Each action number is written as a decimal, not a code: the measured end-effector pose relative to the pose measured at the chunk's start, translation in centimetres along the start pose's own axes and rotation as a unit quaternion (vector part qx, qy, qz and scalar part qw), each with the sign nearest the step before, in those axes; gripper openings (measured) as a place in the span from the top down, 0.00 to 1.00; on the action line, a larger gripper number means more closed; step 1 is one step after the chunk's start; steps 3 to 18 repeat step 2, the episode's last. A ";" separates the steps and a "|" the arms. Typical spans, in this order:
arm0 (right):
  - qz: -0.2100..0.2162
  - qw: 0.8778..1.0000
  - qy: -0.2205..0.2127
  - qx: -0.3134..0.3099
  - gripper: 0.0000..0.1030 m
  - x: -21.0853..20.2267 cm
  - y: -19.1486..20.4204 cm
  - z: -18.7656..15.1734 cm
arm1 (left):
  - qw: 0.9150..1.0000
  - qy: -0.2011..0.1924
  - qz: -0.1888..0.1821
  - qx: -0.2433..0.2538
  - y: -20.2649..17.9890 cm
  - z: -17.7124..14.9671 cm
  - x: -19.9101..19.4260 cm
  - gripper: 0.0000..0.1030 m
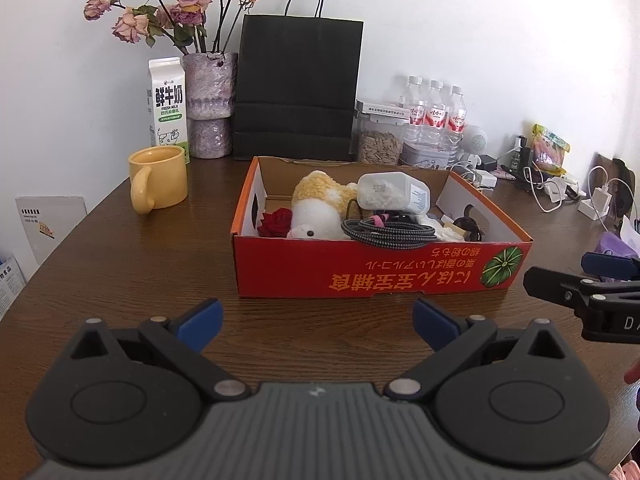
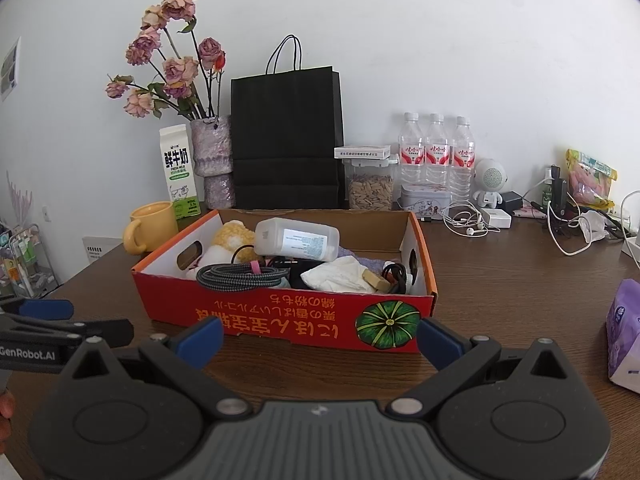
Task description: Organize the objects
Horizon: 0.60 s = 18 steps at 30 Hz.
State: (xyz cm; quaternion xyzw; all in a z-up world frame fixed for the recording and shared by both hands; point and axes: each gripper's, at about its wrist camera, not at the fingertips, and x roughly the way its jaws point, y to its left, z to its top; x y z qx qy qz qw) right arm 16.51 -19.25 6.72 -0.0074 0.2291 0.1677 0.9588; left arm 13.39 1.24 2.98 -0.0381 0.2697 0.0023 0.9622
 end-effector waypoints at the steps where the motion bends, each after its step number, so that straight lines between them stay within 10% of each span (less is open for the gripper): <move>1: 0.000 1.000 0.000 0.000 0.00 0.0 0.0 0.0 | 1.000 -0.001 0.001 0.001 -0.1 0.0 0.0 0.00; 18: 0.000 1.000 0.000 0.000 0.00 -0.1 0.0 0.0 | 1.000 0.000 0.001 0.002 -0.1 0.0 -0.1 0.00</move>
